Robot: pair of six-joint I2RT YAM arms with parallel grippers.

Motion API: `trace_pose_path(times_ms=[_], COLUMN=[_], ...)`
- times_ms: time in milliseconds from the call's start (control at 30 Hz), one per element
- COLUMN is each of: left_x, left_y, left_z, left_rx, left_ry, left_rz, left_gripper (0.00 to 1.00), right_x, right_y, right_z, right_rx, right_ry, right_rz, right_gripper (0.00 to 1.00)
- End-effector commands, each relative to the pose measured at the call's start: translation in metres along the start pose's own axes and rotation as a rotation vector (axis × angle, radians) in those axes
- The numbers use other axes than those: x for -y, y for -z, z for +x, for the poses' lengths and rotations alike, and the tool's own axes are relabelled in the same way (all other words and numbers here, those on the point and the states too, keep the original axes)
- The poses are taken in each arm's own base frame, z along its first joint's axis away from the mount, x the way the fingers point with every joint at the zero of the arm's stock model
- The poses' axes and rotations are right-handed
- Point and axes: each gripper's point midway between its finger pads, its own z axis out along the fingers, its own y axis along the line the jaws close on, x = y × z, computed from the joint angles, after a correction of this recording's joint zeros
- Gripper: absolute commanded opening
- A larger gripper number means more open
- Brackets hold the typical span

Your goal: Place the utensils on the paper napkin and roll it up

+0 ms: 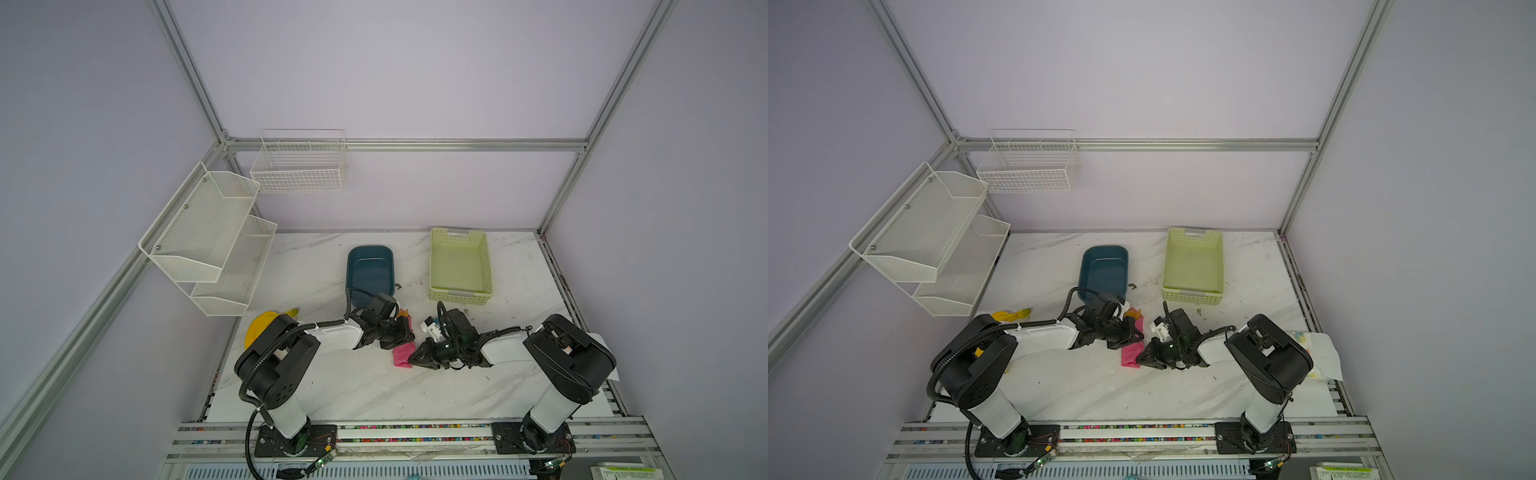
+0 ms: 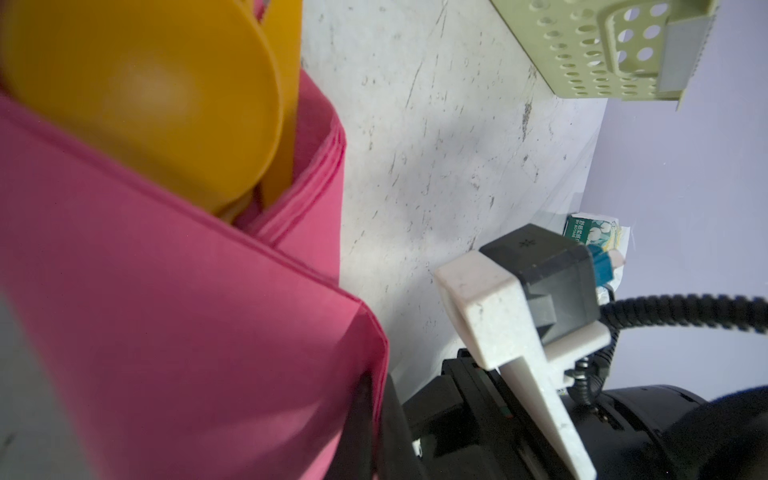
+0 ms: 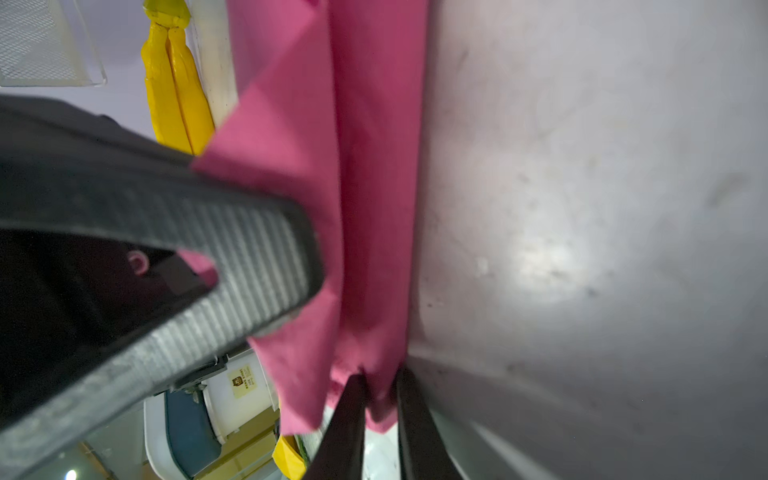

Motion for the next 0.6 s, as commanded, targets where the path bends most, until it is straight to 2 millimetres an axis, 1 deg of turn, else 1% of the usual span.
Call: trace_pose_path(times_ms=[0, 67, 200, 333, 567], left_x=[0.007, 0.008, 0.002, -0.004, -0.011], left_y=[0.004, 0.003, 0.002, 0.001, 0.002], left_z=[0.003, 0.003, 0.004, 0.008, 0.010], left_rx=[0.000, 0.001, 0.002, -0.001, 0.008], left_ry=[0.003, 0.002, 0.009, 0.014, 0.021], left_rz=[0.044, 0.047, 0.035, 0.029, 0.021], left_gripper=[0.03, 0.02, 0.02, 0.02, 0.02], right_x=[0.023, 0.025, 0.023, 0.016, 0.003], right_y=[-0.002, -0.002, 0.001, 0.006, 0.015], right_z=[-0.001, 0.000, 0.000, -0.003, -0.005], right_rx=[0.012, 0.010, 0.018, 0.035, 0.058], right_ry=[-0.044, -0.044, -0.041, -0.031, -0.020], right_rz=[0.102, 0.110, 0.113, 0.110, 0.100], right_gripper=[0.16, 0.16, 0.16, 0.21, 0.23])
